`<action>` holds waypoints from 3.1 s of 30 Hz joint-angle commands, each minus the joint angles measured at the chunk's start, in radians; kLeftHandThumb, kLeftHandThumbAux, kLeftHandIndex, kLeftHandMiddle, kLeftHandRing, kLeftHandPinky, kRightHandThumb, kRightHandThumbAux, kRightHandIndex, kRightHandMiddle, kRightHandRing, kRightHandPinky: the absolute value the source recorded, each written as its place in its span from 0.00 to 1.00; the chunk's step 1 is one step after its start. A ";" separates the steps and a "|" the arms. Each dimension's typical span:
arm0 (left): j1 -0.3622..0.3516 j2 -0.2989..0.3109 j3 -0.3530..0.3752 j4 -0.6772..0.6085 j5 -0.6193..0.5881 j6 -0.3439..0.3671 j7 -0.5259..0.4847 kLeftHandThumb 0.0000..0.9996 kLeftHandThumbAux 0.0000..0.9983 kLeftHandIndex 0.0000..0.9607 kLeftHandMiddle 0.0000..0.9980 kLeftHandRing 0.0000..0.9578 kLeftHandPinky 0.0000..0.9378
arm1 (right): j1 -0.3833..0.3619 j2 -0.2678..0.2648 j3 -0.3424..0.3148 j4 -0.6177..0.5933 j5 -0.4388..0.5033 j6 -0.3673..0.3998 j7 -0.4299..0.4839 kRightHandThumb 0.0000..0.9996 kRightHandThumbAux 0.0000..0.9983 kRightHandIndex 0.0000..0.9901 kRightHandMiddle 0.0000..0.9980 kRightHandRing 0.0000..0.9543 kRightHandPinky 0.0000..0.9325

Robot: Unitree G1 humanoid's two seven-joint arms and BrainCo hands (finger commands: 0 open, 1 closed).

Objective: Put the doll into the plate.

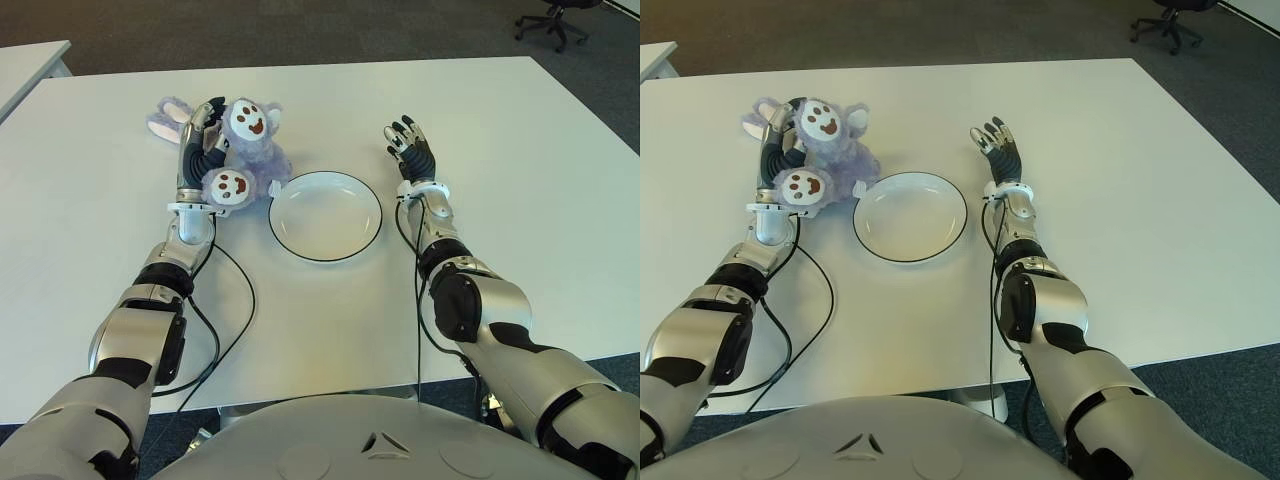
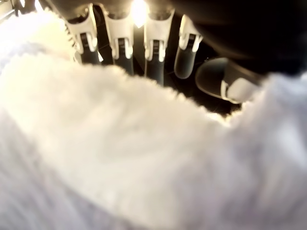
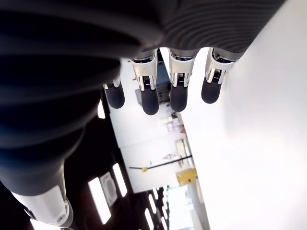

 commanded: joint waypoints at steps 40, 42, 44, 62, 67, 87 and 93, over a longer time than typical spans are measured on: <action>0.173 -0.020 -0.098 0.094 0.002 -0.144 -0.087 0.53 0.24 0.07 0.13 0.10 0.10 | 0.089 0.032 -0.005 0.059 0.026 0.054 0.000 0.25 0.71 0.08 0.11 0.08 0.07; 0.175 -0.019 -0.097 0.093 0.004 -0.148 -0.084 0.53 0.24 0.07 0.13 0.10 0.10 | 0.088 0.032 -0.006 0.059 0.028 0.055 0.000 0.25 0.71 0.08 0.11 0.08 0.07; 0.177 -0.018 -0.097 0.093 0.005 -0.151 -0.083 0.53 0.23 0.06 0.13 0.10 0.10 | 0.088 0.032 -0.006 0.060 0.028 0.055 0.000 0.26 0.71 0.08 0.11 0.08 0.08; 0.206 -0.008 -0.102 0.056 0.010 -0.207 -0.085 0.50 0.22 0.04 0.10 0.06 0.04 | 0.085 0.031 -0.009 0.057 0.033 0.054 -0.005 0.25 0.73 0.08 0.11 0.08 0.08; 0.214 -0.004 -0.102 0.049 0.002 -0.219 -0.104 0.51 0.21 0.03 0.08 0.04 0.04 | 0.085 0.031 -0.008 0.057 0.032 0.053 -0.002 0.27 0.72 0.08 0.11 0.08 0.07; 0.270 0.046 -0.113 -0.072 0.008 -0.258 -0.173 0.47 0.20 0.02 0.05 0.03 0.06 | 0.085 0.034 -0.010 0.055 0.037 0.058 0.008 0.27 0.73 0.08 0.11 0.08 0.07; 0.291 0.061 -0.117 -0.110 0.005 -0.246 -0.217 0.47 0.20 0.01 0.03 0.02 0.05 | 0.084 0.034 -0.007 0.054 0.036 0.056 0.005 0.26 0.74 0.08 0.11 0.08 0.07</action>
